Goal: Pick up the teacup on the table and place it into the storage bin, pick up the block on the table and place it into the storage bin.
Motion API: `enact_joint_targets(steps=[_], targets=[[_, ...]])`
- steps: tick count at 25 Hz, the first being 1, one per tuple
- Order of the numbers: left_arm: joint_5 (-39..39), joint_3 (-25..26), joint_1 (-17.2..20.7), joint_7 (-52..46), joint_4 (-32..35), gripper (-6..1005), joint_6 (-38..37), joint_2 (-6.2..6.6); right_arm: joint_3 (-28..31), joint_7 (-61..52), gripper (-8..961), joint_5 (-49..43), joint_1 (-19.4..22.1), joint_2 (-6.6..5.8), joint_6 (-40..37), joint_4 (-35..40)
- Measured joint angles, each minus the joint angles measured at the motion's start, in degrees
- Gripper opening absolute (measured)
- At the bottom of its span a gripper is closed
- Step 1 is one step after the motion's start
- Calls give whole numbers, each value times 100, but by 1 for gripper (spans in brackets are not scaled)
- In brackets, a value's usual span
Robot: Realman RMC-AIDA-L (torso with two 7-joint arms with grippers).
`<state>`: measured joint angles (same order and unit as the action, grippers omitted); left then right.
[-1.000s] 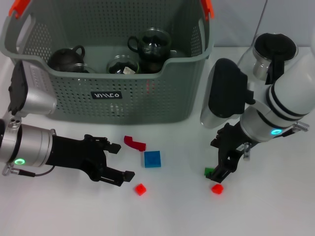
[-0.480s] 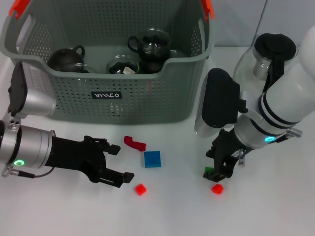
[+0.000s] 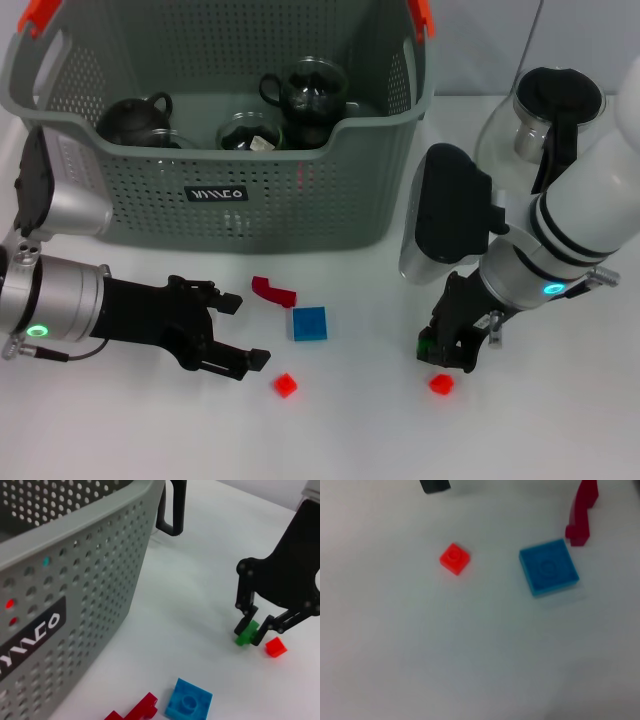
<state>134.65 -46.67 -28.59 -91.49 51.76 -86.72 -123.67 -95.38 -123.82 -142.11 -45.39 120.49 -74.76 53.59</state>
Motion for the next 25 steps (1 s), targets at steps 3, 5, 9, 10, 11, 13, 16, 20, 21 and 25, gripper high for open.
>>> enact_joint_targets(steps=[3, 5, 9, 10, 11, 13, 16, 20, 21, 25], targets=[[0, 0, 1, 0, 0, 844, 0, 2, 101, -18, 212, 11, 77, -14, -228, 312], [0, 0, 2, 0, 0, 843, -2, 1, 259, -56, 183, -1, 161, -17, -522, 681], [0, -1, 3, 0, 0, 843, -15, 6, 937, -341, 170, 101, 234, -21, -1617, 2054], [0, 0, 3, 0, 0, 843, -14, 6, 1132, -456, 170, 188, 199, -20, -1868, 2436], [-1, 0, 2, 0, 0, 842, -13, 9, 1337, -613, 171, 355, 119, -19, -2107, 2854], [-1, 0, 1, 0, 0, 842, -3, 9, 1929, -933, 172, 681, -194, -19, -2402, 3489], [0, 0, -10, 2, 0, 842, 5, 9, 2877, -1155, 173, 889, -825, -27, -2323, 3724], [0, -1, -21, 7, 0, 841, 11, 2, 3568, -1091, 176, 748, -1570, -101, -1446, 2739], [0, 0, -18, 7, 6, 841, 13, 2, 3557, -1044, 176, 610, -1724, -146, -1102, 2310], [-1, 7, 0, 0, 25, 840, 9, -4, 3445, -766, 178, 103, -2084, -216, 1, 973]])
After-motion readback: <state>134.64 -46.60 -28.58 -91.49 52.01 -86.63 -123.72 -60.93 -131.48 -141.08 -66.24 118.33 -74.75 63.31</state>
